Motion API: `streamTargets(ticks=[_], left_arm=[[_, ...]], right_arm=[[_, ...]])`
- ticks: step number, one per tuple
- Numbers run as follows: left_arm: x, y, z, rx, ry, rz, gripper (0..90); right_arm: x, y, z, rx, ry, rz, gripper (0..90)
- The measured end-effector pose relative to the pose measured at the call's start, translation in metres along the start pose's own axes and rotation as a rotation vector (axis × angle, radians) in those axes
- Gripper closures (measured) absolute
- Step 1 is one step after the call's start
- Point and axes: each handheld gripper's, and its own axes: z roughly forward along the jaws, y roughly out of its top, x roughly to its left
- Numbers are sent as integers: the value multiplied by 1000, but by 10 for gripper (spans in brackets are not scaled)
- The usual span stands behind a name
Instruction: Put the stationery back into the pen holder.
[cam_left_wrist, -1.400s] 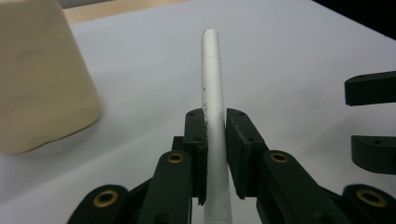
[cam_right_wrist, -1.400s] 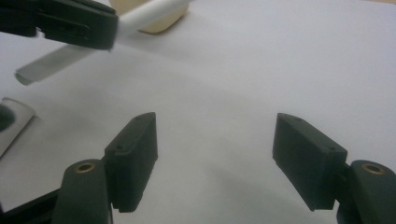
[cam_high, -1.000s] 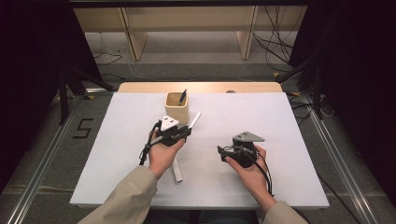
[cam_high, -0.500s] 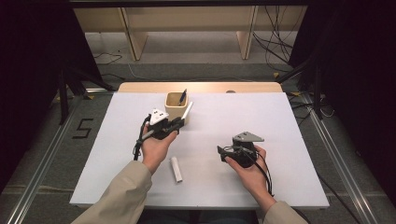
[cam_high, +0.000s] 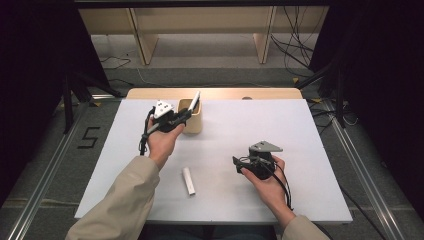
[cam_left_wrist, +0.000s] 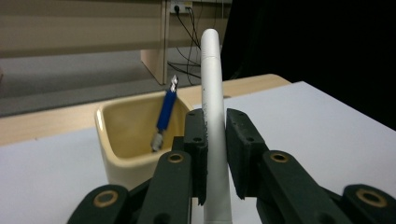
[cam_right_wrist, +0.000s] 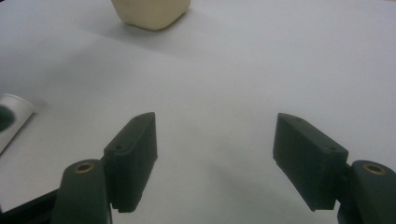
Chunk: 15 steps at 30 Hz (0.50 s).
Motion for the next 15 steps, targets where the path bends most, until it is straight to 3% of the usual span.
streamTargets(ticks=[12,15], left_arm=[[18,21,35,-49,14,41,785],[23,22,44,-55,5,24,785]], right_arm=[[0,0,1,2,6,-1,313],[1,0,1,3,9,-1,313]])
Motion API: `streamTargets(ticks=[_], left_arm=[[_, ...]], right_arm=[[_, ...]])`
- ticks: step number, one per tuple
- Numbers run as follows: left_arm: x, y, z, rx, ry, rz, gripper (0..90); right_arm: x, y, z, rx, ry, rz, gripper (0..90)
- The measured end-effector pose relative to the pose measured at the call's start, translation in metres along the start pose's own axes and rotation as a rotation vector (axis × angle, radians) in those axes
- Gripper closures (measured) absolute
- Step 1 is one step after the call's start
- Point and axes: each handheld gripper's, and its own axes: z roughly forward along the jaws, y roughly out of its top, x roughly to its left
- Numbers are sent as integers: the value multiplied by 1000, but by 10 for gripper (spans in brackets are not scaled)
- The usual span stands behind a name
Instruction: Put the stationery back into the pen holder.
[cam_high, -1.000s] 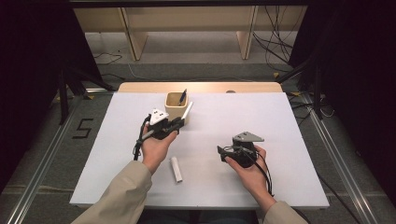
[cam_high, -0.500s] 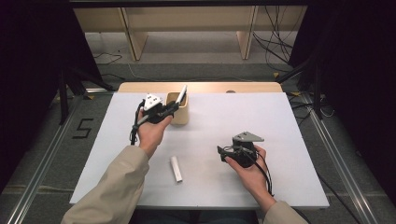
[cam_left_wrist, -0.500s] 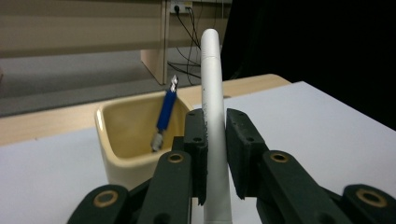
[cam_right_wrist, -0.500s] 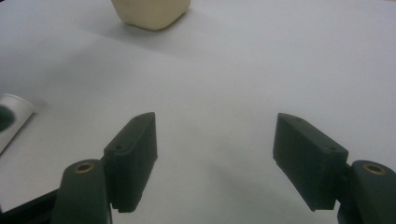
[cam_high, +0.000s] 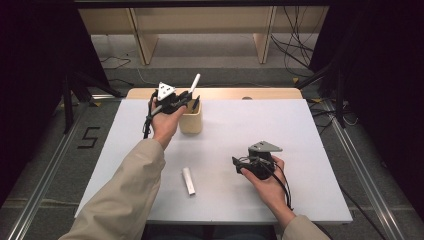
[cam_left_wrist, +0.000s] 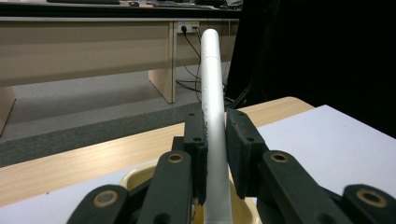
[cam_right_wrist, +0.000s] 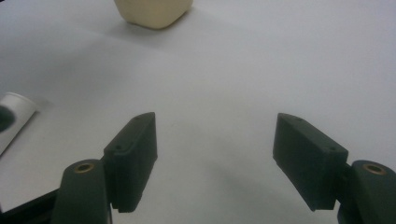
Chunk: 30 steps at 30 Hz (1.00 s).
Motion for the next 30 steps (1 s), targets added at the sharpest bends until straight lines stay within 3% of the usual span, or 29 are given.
streamTargets(ticks=[11,30], left_arm=[[11,-4,16,8,5,25,785],[11,-14,26,24,12,78,784]], right_arm=[[1,0,1,4,6,-4,313],[2,0,1,7,13,-6,313]])
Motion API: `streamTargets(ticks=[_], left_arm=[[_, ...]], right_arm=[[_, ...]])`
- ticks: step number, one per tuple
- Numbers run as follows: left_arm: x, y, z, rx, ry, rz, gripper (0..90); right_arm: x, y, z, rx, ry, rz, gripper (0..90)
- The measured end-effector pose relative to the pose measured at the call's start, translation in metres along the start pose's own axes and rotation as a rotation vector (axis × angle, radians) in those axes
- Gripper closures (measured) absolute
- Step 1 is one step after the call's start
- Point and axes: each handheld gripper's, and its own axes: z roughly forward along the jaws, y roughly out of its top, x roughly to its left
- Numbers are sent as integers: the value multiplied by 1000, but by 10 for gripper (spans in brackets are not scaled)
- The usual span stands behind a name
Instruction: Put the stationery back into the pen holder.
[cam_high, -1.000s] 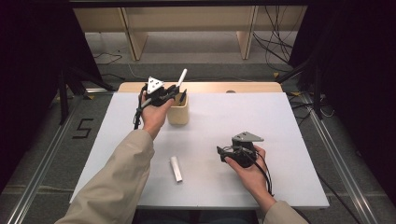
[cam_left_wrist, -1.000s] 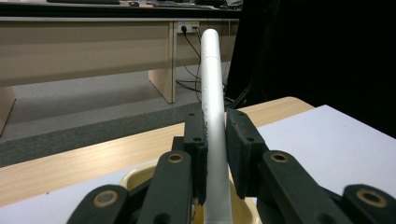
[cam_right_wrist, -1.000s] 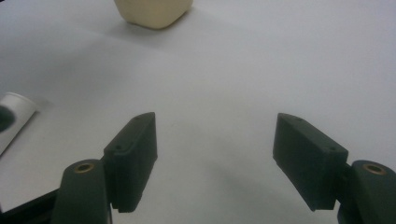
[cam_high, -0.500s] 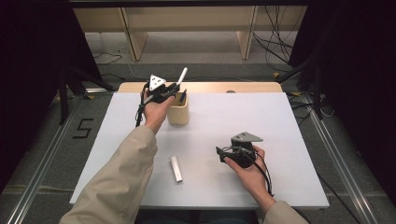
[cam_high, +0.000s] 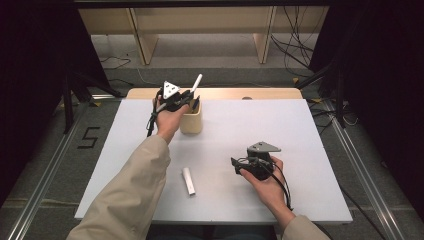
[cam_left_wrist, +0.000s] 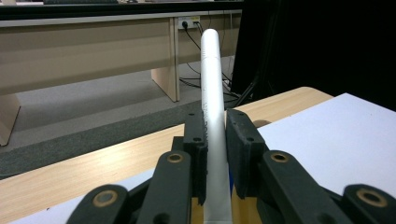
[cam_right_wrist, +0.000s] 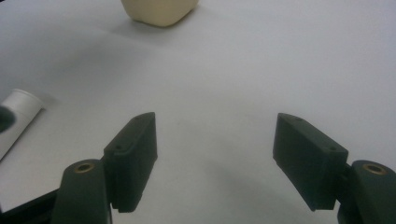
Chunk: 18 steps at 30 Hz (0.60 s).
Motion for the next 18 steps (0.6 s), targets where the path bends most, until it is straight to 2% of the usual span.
streamTargets(ticks=[18], left_arm=[[1,-3,2,13,6,12,784]], right_arm=[[0,0,0,-1,-1,-1,313]])
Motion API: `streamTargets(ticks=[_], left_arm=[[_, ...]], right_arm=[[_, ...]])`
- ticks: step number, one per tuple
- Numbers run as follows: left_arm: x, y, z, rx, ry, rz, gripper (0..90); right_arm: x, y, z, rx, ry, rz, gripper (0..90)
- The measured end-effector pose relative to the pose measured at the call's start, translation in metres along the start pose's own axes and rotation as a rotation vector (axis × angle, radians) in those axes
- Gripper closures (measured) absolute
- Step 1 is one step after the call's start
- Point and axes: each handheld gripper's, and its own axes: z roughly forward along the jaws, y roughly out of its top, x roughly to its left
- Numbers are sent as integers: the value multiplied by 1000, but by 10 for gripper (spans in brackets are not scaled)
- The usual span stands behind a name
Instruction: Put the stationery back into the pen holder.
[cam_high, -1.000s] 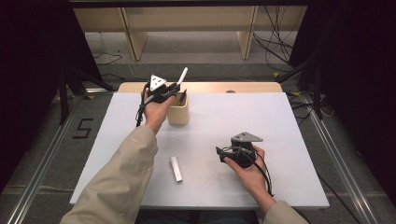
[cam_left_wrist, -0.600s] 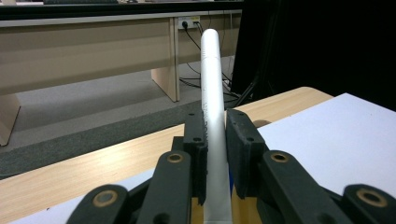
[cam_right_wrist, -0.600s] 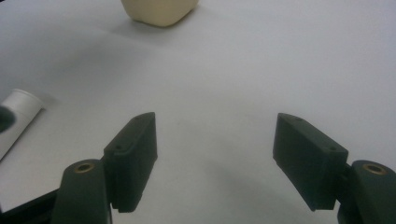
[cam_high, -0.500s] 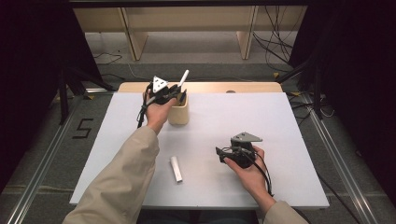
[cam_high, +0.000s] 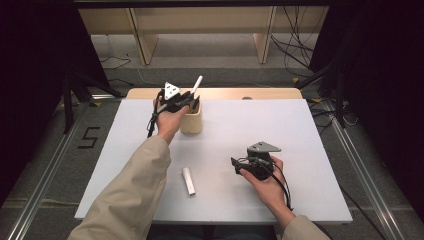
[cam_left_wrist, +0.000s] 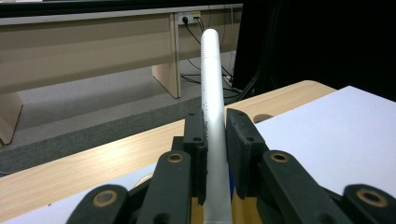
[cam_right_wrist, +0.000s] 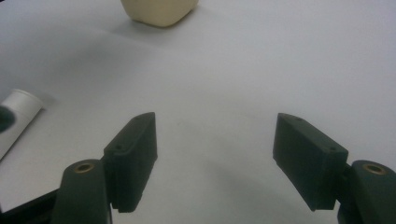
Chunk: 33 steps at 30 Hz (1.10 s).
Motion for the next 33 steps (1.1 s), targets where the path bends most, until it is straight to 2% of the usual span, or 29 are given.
streamTargets(ticks=[16,33], left_arm=[[1,-7,3,21,4,6,784],[-2,-13,5,78,22,46,784]], right_arm=[[0,0,1,0,3,-4,313],[0,0,1,3,4,-5,312]])
